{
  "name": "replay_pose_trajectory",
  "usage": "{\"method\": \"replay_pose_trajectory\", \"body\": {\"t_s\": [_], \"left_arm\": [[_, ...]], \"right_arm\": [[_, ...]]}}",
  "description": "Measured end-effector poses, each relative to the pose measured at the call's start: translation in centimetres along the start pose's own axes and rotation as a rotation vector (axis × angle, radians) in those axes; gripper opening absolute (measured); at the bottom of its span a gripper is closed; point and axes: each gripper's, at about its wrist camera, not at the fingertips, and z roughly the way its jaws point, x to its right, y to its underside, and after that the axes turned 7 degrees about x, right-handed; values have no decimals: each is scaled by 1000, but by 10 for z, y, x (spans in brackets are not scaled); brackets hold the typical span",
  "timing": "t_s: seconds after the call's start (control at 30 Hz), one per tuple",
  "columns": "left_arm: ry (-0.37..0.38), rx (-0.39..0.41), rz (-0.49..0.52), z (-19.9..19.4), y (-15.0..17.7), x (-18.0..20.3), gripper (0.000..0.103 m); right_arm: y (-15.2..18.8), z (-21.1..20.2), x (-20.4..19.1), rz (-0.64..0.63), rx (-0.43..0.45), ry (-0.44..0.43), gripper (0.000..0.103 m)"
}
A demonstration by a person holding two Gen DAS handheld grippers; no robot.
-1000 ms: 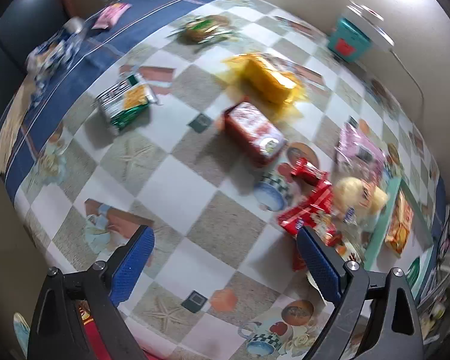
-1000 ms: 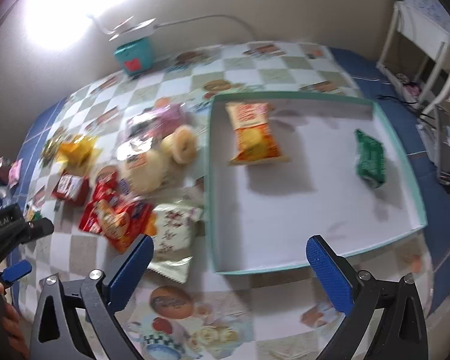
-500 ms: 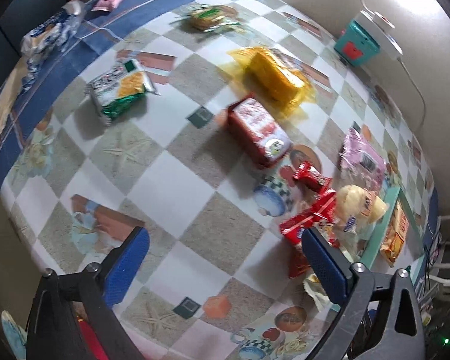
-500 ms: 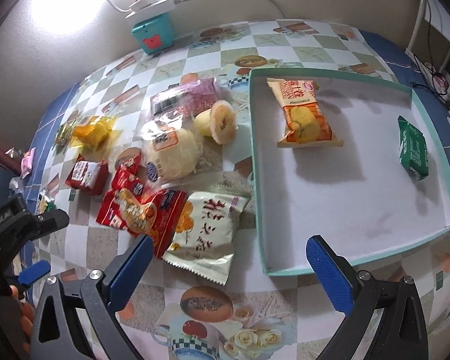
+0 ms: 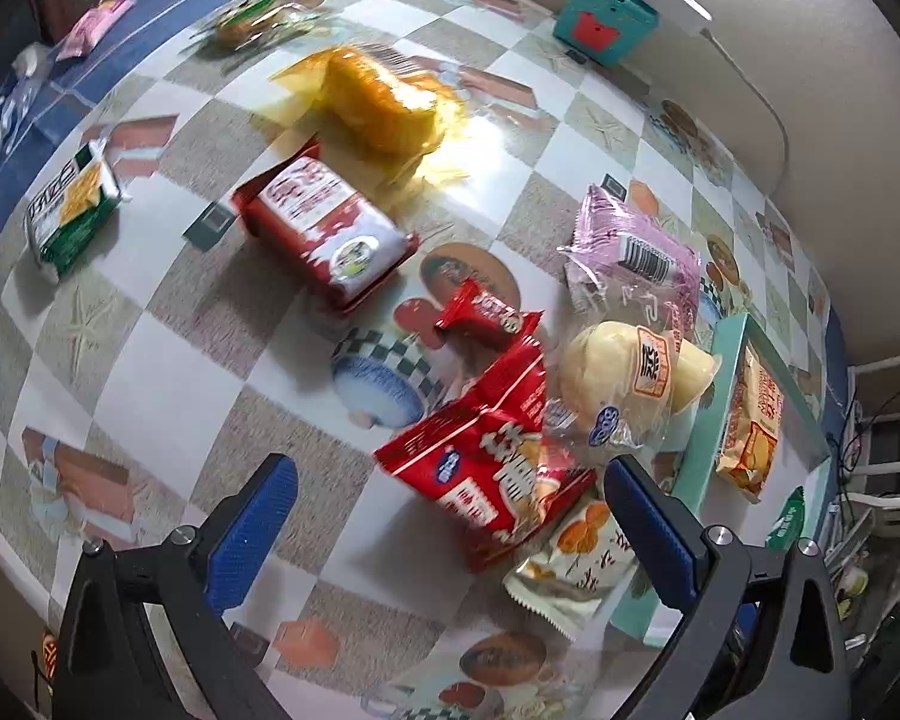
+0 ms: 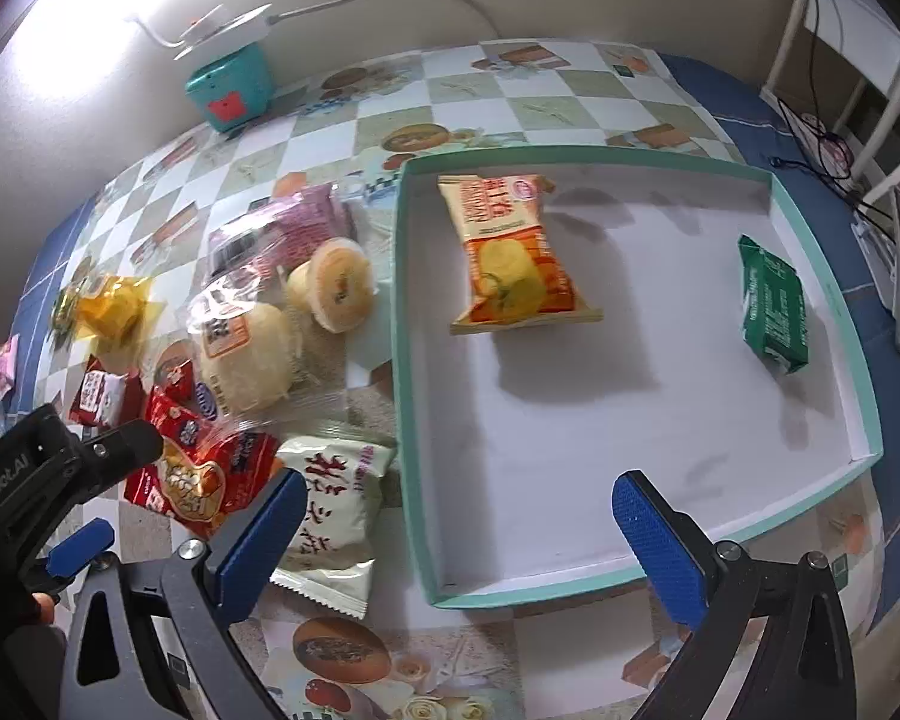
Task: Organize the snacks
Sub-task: 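Grasp the white cracker bag with the right tool while the left tool grasps the red Haoshi bag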
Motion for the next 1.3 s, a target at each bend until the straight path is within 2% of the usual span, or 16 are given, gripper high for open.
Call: {"method": "replay_pose_trajectory", "body": {"t_s": [0.1, 0.23, 0.43, 0.63, 0.73, 1.0, 1.07, 1.13, 1.2, 1.3], "left_arm": [[-25, 8, 24, 11, 0, 10, 102], [-18, -8, 7, 25, -1, 10, 102], [-55, 11, 19, 28, 1, 10, 101], [-68, -18, 66, 37, 3, 20, 101], [-86, -23, 91, 39, 6, 24, 96], [-105, -34, -5, 40, -3, 2, 95], [-132, -57, -15, 41, -3, -3, 95], [-127, -68, -25, 40, -2, -4, 91], [-116, -78, -13, 39, 0, 0, 81], [-124, -103, 26, 41, 4, 5, 77]], "right_arm": [[-1, -1, 4, 14, 1, 1, 103], [-1, -1, 6, 21, -1, 7, 103], [-1, 0, 5, 19, -6, 9, 103], [-1, -1, 7, 25, -8, 10, 103], [-1, 0, 7, 24, -11, 10, 103], [0, -1, 7, 17, -11, 10, 103], [0, -1, 6, 13, -11, 10, 103], [0, -1, 4, 7, -11, 8, 103], [1, 0, 2, 0, -11, 6, 103], [1, 0, 1, -5, -11, 4, 103]]}}
